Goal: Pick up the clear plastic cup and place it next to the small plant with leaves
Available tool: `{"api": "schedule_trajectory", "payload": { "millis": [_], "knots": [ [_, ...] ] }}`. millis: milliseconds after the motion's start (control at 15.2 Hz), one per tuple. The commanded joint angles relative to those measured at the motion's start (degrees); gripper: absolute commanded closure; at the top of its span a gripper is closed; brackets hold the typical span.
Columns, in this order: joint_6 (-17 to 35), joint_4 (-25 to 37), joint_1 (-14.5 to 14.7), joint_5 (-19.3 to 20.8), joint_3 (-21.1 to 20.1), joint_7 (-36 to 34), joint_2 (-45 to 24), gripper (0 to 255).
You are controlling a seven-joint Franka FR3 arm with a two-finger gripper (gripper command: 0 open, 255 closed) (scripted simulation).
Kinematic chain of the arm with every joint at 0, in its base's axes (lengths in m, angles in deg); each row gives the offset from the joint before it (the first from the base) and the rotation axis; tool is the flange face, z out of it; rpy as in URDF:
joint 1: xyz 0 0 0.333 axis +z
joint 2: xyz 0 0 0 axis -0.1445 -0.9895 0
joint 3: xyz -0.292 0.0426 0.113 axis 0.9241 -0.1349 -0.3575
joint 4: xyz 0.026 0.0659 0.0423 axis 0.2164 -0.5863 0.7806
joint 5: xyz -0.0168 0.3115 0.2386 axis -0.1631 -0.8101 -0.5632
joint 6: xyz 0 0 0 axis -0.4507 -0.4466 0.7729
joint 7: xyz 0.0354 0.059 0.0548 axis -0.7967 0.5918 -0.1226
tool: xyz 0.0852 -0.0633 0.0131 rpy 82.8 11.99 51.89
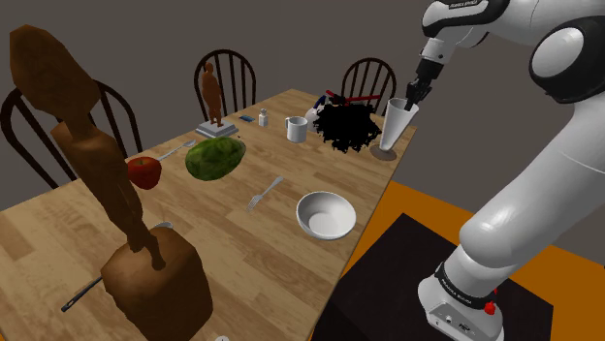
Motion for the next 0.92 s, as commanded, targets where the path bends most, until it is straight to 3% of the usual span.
{"api": "schedule_trajectory", "payload": {
  "millis": [0,858],
  "knots": [
    [1.4,-1.5,0.0,0.0,0.0,0.2,0.1,255],
    [11.1,-10.0,0.0,-0.9,0.1,2.1,-1.3,255]
  ]
}}
